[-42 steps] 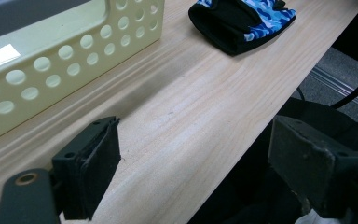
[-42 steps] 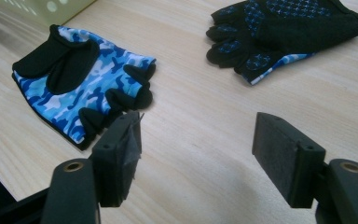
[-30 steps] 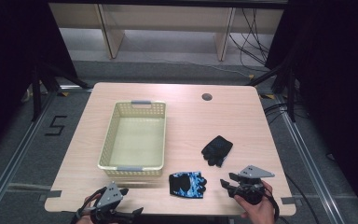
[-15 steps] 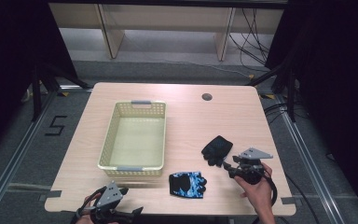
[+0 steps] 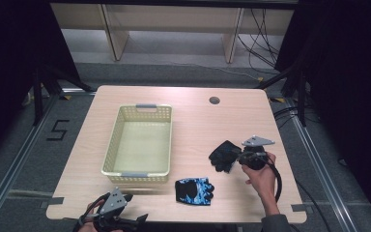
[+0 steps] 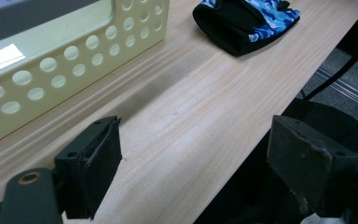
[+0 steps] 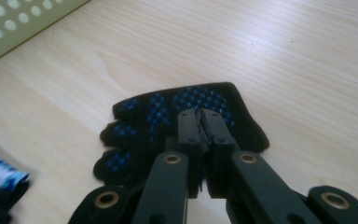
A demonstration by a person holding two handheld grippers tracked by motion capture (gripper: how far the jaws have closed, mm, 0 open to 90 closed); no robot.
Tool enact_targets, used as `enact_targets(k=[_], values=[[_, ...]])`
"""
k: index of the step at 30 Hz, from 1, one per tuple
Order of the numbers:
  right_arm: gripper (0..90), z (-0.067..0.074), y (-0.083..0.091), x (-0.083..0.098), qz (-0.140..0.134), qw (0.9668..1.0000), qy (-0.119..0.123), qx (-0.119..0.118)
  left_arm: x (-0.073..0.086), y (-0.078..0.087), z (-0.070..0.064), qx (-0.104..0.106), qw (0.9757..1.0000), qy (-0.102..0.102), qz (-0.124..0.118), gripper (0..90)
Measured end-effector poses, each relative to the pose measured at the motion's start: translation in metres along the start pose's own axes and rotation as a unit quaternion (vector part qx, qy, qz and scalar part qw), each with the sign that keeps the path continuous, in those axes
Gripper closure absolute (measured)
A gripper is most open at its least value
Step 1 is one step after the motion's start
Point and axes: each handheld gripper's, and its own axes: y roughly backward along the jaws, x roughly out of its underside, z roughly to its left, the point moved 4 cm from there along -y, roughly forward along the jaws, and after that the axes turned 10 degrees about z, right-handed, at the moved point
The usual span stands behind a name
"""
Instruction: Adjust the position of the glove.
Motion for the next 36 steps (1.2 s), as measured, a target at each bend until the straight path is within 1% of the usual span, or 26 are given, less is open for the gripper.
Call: enact_targets(k=[2,4,5,7,8,9,10,11,12,14,15,18,19,20,21,24,26,27,29,30,31,32,33,34,35,36], values=[[90.0,-0.004,-0.011,-0.006,0.015,0.9997,0.012,0.014,0.0,0.001,0.001,-0.002,1.0,-0.006,0.004,17.1],[90.0,-0.006,-0.015,-0.009,0.014,0.9996,0.017,0.016,0.0,0.001,0.001,-0.002,1.0,-0.006,0.004,17.1],[90.0,-0.004,-0.017,-0.011,0.021,0.9997,0.004,0.014,0.0,0.001,0.0,-0.002,1.0,-0.005,0.004,17.1],[90.0,-0.006,-0.022,-0.014,0.032,0.9992,0.015,0.019,0.001,0.0,0.0,-0.001,1.0,-0.006,0.004,17.1],[90.0,-0.007,-0.024,-0.015,0.031,0.9992,0.014,0.021,0.0,-0.001,-0.002,0.005,1.0,0.004,-0.005,17.1],[90.0,-0.008,-0.029,-0.015,0.038,0.9988,0.01,0.029,0.0,-0.001,-0.003,0.008,0.9998,0.015,-0.005,17.1],[90.0,-0.01,-0.035,-0.015,0.055,0.9979,0.011,0.032,0.0,0.0,-0.003,0.009,0.9999,0.012,0.001,17.1],[90.0,-0.01,-0.035,-0.015,0.055,0.9979,0.011,0.032,0.001,0.001,-0.003,0.014,0.9998,0.01,0.006,17.1],[90.0,-0.014,-0.043,-0.015,0.059,0.9975,0.018,0.036,0.001,0.0,-0.002,0.001,1.0,0.01,-0.001,17.1],[90.0,-0.014,-0.044,-0.015,0.063,0.9973,0.013,0.034,0.0,0.0,-0.004,0.007,0.9998,0.015,-0.007,17.1],[90.0,-0.016,-0.048,-0.014,0.06,0.9974,0.019,0.036,0.0,0.0,-0.003,0.007,0.9999,0.011,-0.006,17.1],[90.0,-0.014,-0.048,-0.014,0.068,0.9969,0.017,0.035,-0.001,0.0,-0.004,0.006,0.9999,0.007,-0.013,17.1],[90.0,-0.015,-0.049,-0.013,0.064,0.9969,0.025,0.04,0.0,0.001,-0.003,0.005,1.0,0.002,-0.008,17.1],[90.0,-0.012,-0.046,-0.011,0.072,0.9968,0.012,0.033,0.0,0.001,-0.002,0.0,1.0,-0.005,-0.006,17.1],[90.0,-0.012,-0.045,-0.01,0.071,0.9967,0.016,0.036,0.0,0.0,-0.004,0.007,0.9998,0.008,-0.017,17.1],[90.0,-0.009,-0.041,-0.005,0.076,0.9961,0.025,0.036,0.001,0.0,-0.003,0.007,0.9999,0.013,-0.008,17.2],[90.0,-0.002,-0.034,0.004,0.081,0.9961,0.013,0.034,0.0,0.001,-0.004,0.01,0.9999,0.006,-0.011,17.2],[90.0,0.0,-0.031,0.007,0.083,0.996,0.005,0.032,0.001,0.003,-0.002,0.003,1.0,-0.009,0.002,17.3],[90.0,0.001,-0.028,0.012,0.083,0.996,0.007,0.032,0.001,0.003,-0.003,0.004,1.0,-0.005,-0.002,17.3],[90.0,0.004,-0.025,0.015,0.084,0.9961,-0.005,0.027,0.001,0.002,-0.004,0.007,1.0,0.002,-0.002,17.3],[90.0,0.004,-0.025,0.015,0.084,0.9961,-0.005,0.027,0.001,0.002,-0.004,0.007,1.0,0.002,-0.002,17.3],[90.0,0.004,-0.023,0.017,0.084,0.996,0.006,0.03,0.001,0.003,-0.003,0.007,1.0,-0.005,0.004,17.3],[90.0,0.007,-0.02,0.021,0.089,0.9957,-0.006,0.026,0.001,0.003,-0.003,0.008,0.9999,-0.006,0.003,17.4],[89.7,0.008,-0.017,0.023,0.088,0.9957,-0.011,0.026,0.001,0.003,-0.001,-0.004,0.9999,-0.012,-0.002,17.3],[89.4,0.011,-0.011,0.031,0.088,0.9957,-0.026,0.017,0.0,0.001,-0.004,0.004,0.9998,0.005,-0.017,17.4],[89.4,0.011,-0.011,0.031,0.088,0.9957,-0.026,0.017,0.0,0.002,-0.003,0.006,0.9999,0.012,-0.011,17.4]])
